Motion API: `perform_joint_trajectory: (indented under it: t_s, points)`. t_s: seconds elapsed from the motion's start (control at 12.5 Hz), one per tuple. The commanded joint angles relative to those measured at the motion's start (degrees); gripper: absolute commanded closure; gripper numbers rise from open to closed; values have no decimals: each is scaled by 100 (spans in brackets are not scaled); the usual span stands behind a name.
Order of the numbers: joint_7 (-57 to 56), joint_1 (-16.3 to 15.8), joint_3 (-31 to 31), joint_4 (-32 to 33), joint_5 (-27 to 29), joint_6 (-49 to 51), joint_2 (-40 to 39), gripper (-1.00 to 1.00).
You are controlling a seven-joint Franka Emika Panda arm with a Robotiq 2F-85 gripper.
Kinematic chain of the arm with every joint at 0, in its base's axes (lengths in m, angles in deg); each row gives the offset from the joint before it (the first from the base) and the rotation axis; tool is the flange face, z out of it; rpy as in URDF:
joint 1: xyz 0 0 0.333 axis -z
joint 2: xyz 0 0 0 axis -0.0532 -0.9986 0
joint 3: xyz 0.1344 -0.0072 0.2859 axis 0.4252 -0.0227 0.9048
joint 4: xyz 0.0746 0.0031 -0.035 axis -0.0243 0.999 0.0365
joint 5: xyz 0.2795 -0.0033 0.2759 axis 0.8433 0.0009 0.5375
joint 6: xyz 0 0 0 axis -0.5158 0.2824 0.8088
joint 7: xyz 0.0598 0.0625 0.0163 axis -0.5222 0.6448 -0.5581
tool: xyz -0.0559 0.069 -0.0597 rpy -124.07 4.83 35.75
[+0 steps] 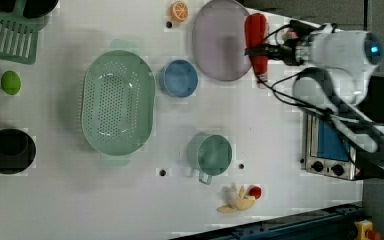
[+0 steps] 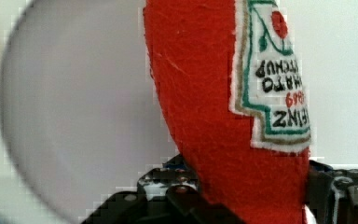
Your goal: Pick ketchup from plate and place it on table.
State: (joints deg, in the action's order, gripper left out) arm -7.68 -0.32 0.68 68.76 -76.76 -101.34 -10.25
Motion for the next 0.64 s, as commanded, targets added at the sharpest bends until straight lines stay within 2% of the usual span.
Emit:
perform_joint_trajectory:
  t_s: [0.08,0.64]
  points:
    - [-71,6,-16,251,48,576,1209,-23]
    - [59,143,-106,1801,69,1401,2893,-23]
